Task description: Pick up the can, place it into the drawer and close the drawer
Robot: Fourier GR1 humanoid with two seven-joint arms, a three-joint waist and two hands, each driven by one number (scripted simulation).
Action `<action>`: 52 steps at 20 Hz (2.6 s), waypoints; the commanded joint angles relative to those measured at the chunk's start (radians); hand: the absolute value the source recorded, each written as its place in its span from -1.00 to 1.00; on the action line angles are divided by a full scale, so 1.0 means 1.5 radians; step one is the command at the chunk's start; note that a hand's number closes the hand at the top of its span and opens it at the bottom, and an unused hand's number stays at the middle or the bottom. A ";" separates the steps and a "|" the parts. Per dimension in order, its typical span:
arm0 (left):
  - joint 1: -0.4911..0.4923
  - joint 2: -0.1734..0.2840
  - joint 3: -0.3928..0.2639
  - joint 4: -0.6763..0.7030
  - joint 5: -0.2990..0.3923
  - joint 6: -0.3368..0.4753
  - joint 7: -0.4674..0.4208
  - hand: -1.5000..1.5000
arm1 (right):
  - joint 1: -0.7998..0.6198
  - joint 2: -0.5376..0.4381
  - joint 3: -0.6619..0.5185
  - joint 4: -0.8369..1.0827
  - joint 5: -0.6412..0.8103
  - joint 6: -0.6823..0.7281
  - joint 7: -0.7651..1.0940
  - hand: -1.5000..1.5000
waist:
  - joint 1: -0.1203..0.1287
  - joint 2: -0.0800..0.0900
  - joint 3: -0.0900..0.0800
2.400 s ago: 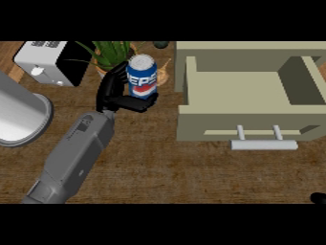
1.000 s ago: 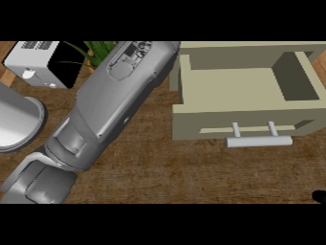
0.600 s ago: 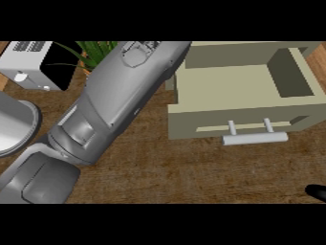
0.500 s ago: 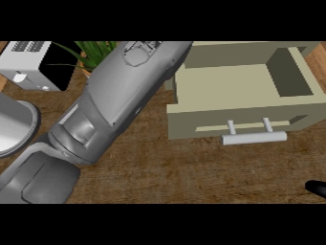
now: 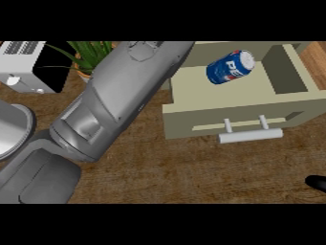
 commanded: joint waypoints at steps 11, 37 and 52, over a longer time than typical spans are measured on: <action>-0.007 0.000 -0.018 0.019 0.071 0.064 -0.039 -1.00 | -0.072 -0.065 0.052 0.044 0.108 0.033 -0.069 -1.00 | -0.012 0.008 0.001; -0.037 0.019 0.028 0.060 0.081 0.002 -0.069 -1.00 | -0.299 -0.068 0.304 0.539 0.653 -0.131 -0.214 -1.00 | 0.066 -0.004 -0.001; 0.043 0.111 0.023 -0.025 0.052 -0.037 -0.027 -1.00 | -0.509 -0.018 0.219 0.972 0.749 -0.397 -0.279 -1.00 | 0.098 -0.007 -0.002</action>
